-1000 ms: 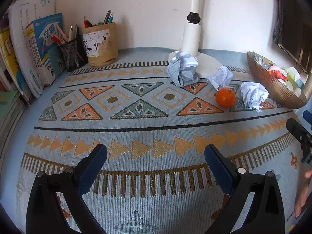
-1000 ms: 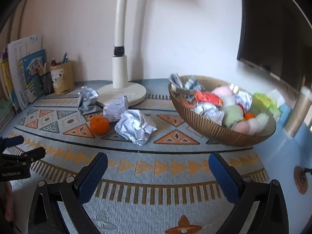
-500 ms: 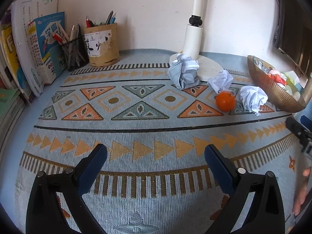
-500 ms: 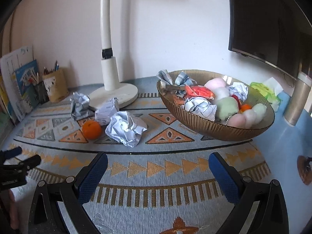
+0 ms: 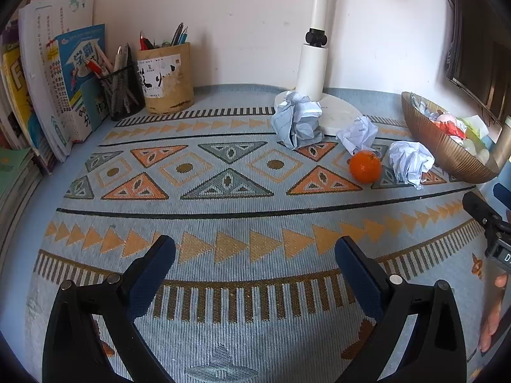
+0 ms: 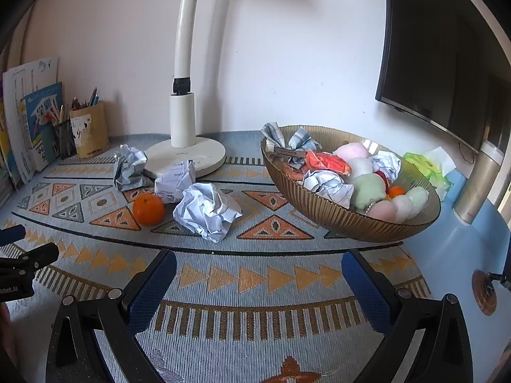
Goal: Organize objects
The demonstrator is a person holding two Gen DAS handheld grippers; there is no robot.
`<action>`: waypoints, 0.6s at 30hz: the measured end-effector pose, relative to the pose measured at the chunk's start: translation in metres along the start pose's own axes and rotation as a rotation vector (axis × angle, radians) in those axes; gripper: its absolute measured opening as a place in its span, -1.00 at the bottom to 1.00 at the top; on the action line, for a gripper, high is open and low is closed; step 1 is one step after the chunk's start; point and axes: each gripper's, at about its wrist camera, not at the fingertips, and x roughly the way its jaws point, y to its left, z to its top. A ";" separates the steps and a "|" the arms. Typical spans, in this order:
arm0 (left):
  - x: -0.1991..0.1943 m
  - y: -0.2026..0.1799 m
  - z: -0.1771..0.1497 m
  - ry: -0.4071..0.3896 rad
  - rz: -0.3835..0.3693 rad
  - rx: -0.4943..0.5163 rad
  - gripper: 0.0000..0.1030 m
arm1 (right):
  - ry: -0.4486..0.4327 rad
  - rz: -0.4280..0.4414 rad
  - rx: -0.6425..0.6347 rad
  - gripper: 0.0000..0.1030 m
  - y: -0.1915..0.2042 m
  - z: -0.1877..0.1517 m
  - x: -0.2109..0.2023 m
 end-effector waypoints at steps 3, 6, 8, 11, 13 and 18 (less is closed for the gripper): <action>0.003 -0.002 0.000 0.015 0.008 0.007 0.95 | 0.002 0.003 0.011 1.00 -0.003 0.000 0.001; 0.001 -0.001 0.000 0.007 0.010 0.004 0.95 | 0.005 0.005 0.010 1.00 -0.003 0.000 0.001; 0.001 0.001 0.000 0.006 0.007 -0.002 0.95 | 0.002 0.002 0.011 1.00 -0.002 0.000 0.001; 0.001 0.000 0.000 0.008 -0.003 -0.001 0.95 | 0.011 0.005 0.011 1.00 -0.002 0.000 0.001; 0.002 0.000 0.000 0.011 -0.017 -0.003 0.95 | -0.005 0.005 0.001 1.00 -0.001 -0.001 -0.002; 0.001 0.001 0.001 0.010 -0.012 -0.007 0.95 | -0.022 -0.017 -0.030 1.00 0.005 0.000 -0.005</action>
